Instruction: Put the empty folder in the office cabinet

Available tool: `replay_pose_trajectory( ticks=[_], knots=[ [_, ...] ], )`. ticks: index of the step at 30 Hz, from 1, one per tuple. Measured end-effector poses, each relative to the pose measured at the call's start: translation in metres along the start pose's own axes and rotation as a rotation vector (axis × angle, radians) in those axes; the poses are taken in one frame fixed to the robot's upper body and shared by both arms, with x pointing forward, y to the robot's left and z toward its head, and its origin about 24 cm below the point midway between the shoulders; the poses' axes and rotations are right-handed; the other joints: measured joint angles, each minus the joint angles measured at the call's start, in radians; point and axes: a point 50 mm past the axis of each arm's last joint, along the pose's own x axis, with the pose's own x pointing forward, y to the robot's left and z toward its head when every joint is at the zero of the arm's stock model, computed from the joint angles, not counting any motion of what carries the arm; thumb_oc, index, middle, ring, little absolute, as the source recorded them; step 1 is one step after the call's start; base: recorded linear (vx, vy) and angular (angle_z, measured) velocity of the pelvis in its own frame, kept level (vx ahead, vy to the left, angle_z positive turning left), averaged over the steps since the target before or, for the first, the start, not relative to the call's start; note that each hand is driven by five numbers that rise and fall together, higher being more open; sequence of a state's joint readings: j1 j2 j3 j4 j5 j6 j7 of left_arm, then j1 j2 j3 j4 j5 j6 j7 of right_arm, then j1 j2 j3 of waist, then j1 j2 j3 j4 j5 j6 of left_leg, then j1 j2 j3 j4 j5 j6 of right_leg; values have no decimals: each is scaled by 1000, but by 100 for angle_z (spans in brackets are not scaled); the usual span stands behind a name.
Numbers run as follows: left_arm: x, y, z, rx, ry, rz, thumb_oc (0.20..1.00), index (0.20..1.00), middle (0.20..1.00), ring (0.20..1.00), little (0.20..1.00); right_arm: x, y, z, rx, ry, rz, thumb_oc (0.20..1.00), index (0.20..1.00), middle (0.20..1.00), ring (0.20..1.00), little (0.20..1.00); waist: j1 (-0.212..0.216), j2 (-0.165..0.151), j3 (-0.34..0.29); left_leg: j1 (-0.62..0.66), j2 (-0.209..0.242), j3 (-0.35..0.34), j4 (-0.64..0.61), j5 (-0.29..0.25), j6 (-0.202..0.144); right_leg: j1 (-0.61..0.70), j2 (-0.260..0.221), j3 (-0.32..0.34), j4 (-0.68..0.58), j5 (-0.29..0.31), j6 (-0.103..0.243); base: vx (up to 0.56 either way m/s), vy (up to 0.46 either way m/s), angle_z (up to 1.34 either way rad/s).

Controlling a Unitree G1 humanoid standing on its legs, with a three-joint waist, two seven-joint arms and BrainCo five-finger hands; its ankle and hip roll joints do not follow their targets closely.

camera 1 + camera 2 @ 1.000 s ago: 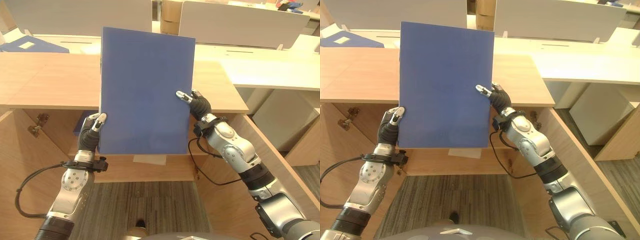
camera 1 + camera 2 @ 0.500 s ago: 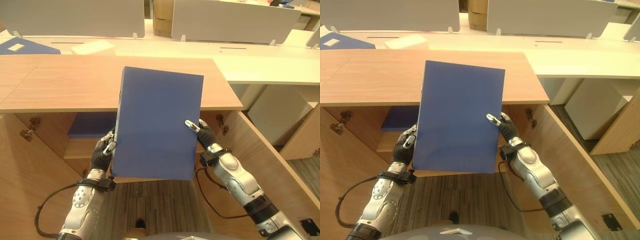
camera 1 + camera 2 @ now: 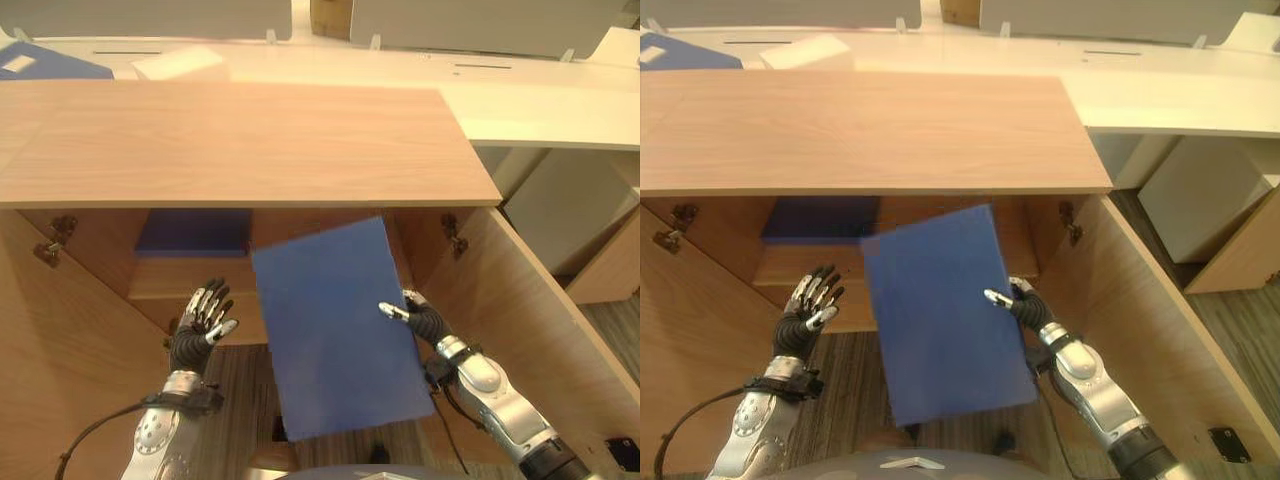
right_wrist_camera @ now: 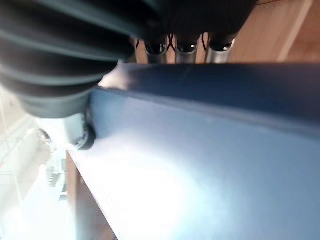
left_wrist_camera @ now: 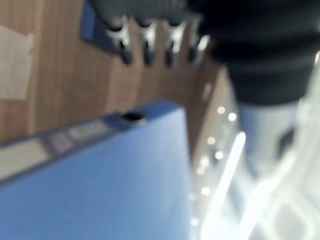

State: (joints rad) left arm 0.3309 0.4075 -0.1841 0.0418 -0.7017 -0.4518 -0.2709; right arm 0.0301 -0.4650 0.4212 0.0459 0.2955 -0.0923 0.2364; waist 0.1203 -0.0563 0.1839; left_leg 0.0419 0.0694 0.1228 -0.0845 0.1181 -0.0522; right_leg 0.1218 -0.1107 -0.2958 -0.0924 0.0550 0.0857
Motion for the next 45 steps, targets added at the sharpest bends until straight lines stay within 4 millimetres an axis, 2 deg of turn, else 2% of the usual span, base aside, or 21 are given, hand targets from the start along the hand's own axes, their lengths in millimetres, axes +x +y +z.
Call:
replay_pose_trajectory(
  ticks=[9,16,17,18,19,21,22,23,25,28,29,32,34,36,37,38,39,40,41,42,45],
  knots=[
    [-14,17,-10,6,45,86,1000,1000,1000,1000,1000,-11,-3,-33,-106,125,32,200,200,200,200,200,3,-7,27,-32,0,-26,5,7,-1,-14,0,-32,0,-1,-1,-40,-5,10],
    [-44,41,-53,-37,300,252,1000,1000,1000,1000,1000,-17,-10,-55,-95,196,-44,200,200,200,200,200,30,-3,71,-41,-3,-45,5,8,-5,-16,-2,-46,0,-1,-1,-1,27,5],
    [-44,41,-53,-37,300,252,1000,1000,1000,1000,1000,-17,-10,-55,-95,196,-44,200,200,200,200,200,30,-3,71,-41,-3,-45,5,8,-5,-16,-2,-46,0,-1,-1,13,43,5],
    [-62,44,-72,-70,391,320,1000,1000,1000,1000,1000,-19,-14,-62,-89,222,-80,200,200,200,200,200,33,-3,77,-51,-3,-46,4,5,-8,-24,-4,-49,0,-2,0,6,21,4],
    [-62,44,-72,-70,391,320,1000,1000,1000,1000,1000,-19,-14,-62,-89,222,-80,200,200,200,200,200,33,-3,77,-51,-3,-46,4,5,-8,-24,-4,-49,0,-2,0,41,106,5],
    [-91,43,-95,-139,521,379,1000,1000,1000,1000,1000,-20,-16,-65,-86,229,-119,200,200,200,200,200,40,-7,86,-63,-6,-45,6,12,-1,-34,-6,-53,0,-1,0,70,219,3],
    [-98,41,-101,-161,551,380,1000,1000,1000,1000,1000,-19,-17,-63,-88,216,-126,200,200,200,200,200,42,-5,88,-63,-7,-45,6,11,0,-35,-8,-53,0,-2,0,63,229,-3],
    [-117,38,-118,-194,655,399,1000,1000,1000,1000,1000,-12,-22,-57,-103,182,-131,200,200,200,200,200,37,1,95,-62,-14,-45,4,5,4,-37,-14,-53,0,-3,3,56,197,-4],
    [-133,38,-127,-219,732,413,1000,1000,1000,1000,1000,-3,-30,-46,-122,137,-153,200,200,200,200,200,28,2,102,-67,-23,-44,6,4,6,-42,-23,-49,0,-1,9,40,225,0],
    [-132,39,-126,-223,733,385,1000,1000,1000,1000,1000,3,-39,-35,-139,97,-176,200,200,200,200,200,32,-1,109,-72,-35,-32,6,-3,18,-56,-36,-43,4,1,17,8,140,-4],
    [-126,40,-127,-219,732,363,1000,1000,1000,1000,1000,9,-44,-25,-156,59,-188,200,200,200,200,200,29,2,124,-72,-45,-29,6,-5,28,-51,-45,-43,6,9,28,43,258,-4],
    [-100,44,-125,-194,685,294,1000,1000,1000,1000,1000,12,-49,-22,-139,43,-215,200,200,200,200,200,25,-8,134,-80,-78,-20,7,-16,55,-70,-77,-34,29,23,46,42,225,-4],
    [-67,47,-116,-152,600,236,1000,1000,1000,1000,1000,12,-51,-24,-138,53,-219,200,200,200,200,200,20,5,178,-70,-71,-15,31,-27,83,-110,-93,-35,151,32,40,24,133,1],
    [-67,47,-116,-152,600,236,1000,1000,1000,1000,1000,12,-51,-24,-138,53,-219,200,200,200,200,200,20,5,178,-70,-71,-15,31,-27,83,-110,-93,-35,151,32,40,24,41,-2],
    [-46,48,-107,-124,536,201,1000,1000,1000,1000,1000,11,-50,-27,-135,66,-207,200,200,200,200,200,12,10,194,-63,-67,-16,47,-45,106,-175,-112,-15,297,53,11,162,56,-6],
    [-43,48,-105,-112,523,193,1000,1000,1000,1000,1000,12,-50,-26,-136,63,-203,200,200,200,200,200,1,11,195,-54,-68,-23,45,-50,119,-207,-118,-8,365,65,-1,222,58,-9],
    [-37,48,-103,-103,510,188,1000,1000,1000,1000,1000,11,-51,-26,-134,62,-205,200,200,200,200,200,-9,11,197,-42,-67,-31,36,-44,136,-237,-101,23,401,24,18,258,27,4],
    [-35,49,-103,-95,513,202,1000,1000,1000,1000,1000,10,-54,-25,-127,54,-215,200,200,200,200,200,-18,23,206,-39,-56,-46,33,-42,142,-243,-46,67,379,-37,24,197,1,32],
    [-31,50,-101,-79,508,209,1000,1000,1000,1000,1000,9,-56,-25,-111,49,-224,200,200,200,200,200,-38,27,211,-34,-54,-66,21,-42,137,-236,3,92,278,-49,31,229,2,43],
    [-31,53,-100,-71,511,224,1000,1000,1000,1000,1000,7,-58,-25,-100,47,-233,200,200,200,200,200,-50,13,211,-19,-73,-71,8,-41,144,-238,27,91,174,-41,41,261,4,46],
    [-34,49,-105,-76,533,235,1000,1000,1000,1000,1000,3,-60,-28,-89,57,-248,200,200,200,200,200,-71,12,211,21,-107,-84,8,-62,159,-246,39,97,46,3,49,226,-3,19]
  ],
)
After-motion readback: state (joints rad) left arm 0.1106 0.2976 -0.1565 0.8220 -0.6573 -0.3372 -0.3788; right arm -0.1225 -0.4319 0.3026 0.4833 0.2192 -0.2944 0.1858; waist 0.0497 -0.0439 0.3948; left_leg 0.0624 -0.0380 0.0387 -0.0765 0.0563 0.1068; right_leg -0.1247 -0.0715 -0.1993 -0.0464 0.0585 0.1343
